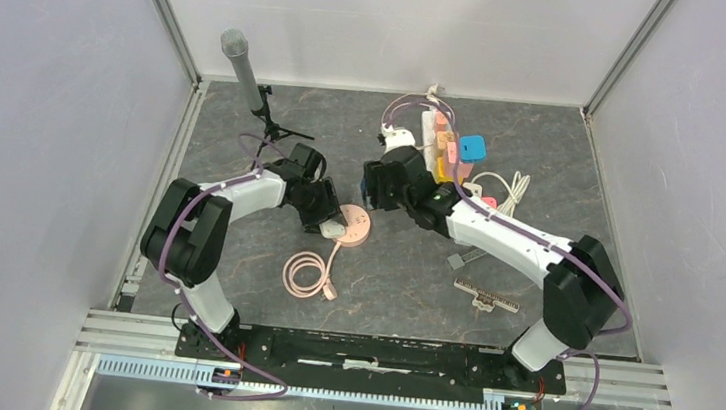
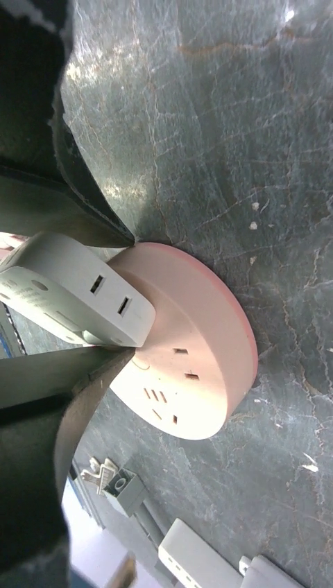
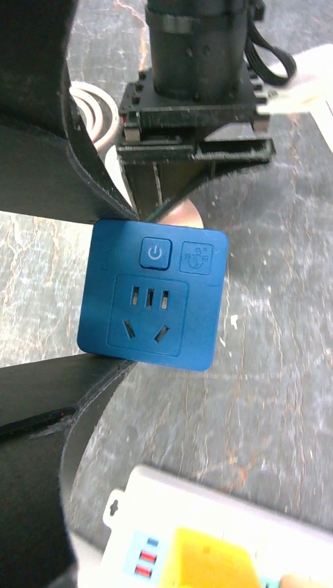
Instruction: Pull the plug off the socket
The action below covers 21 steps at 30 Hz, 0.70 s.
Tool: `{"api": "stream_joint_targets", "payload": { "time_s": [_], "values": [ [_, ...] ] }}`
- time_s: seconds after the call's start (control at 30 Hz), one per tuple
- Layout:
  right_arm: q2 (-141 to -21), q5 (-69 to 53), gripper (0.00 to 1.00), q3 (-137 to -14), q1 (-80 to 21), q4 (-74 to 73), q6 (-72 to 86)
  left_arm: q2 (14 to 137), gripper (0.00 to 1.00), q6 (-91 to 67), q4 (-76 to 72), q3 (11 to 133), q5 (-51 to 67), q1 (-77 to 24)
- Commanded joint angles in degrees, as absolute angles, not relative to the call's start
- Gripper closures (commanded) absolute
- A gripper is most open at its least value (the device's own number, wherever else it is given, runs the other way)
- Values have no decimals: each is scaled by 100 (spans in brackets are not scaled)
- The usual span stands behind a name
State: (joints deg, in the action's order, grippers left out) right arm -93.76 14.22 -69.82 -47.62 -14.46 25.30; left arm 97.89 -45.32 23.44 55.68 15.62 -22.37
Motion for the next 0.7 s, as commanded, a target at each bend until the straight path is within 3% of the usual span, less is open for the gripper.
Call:
{"api": "stream_joint_targets", "payload": {
  "time_s": [0.0,0.13,0.27,0.3,0.6,0.67],
  "values": [
    [-8805,1607,100,-6875,-4432,-1247,2597,9764,34,-4094,2708,6055,1676,-2297],
    [-8869,1207,100,-6733,-4057,-1044,2716,9487,13,-4088,2933,6442,1554,-2288],
    [-9206,569,100,-6835,-3816,-425,2815,9243,7,-3996,3304,6384,1006,-2291],
    [-9342,385,100,-6898,-3778,-253,2828,9072,2,-3983,3321,6309,910,-2292],
    [-10951,-1270,100,-7909,-3513,1450,3416,7330,0,-3771,3260,5625,17,-2291],
    [-11370,-1647,95,-8052,-3507,1856,3671,7072,0,-3729,3218,5459,-216,-2289]
  ]
}}
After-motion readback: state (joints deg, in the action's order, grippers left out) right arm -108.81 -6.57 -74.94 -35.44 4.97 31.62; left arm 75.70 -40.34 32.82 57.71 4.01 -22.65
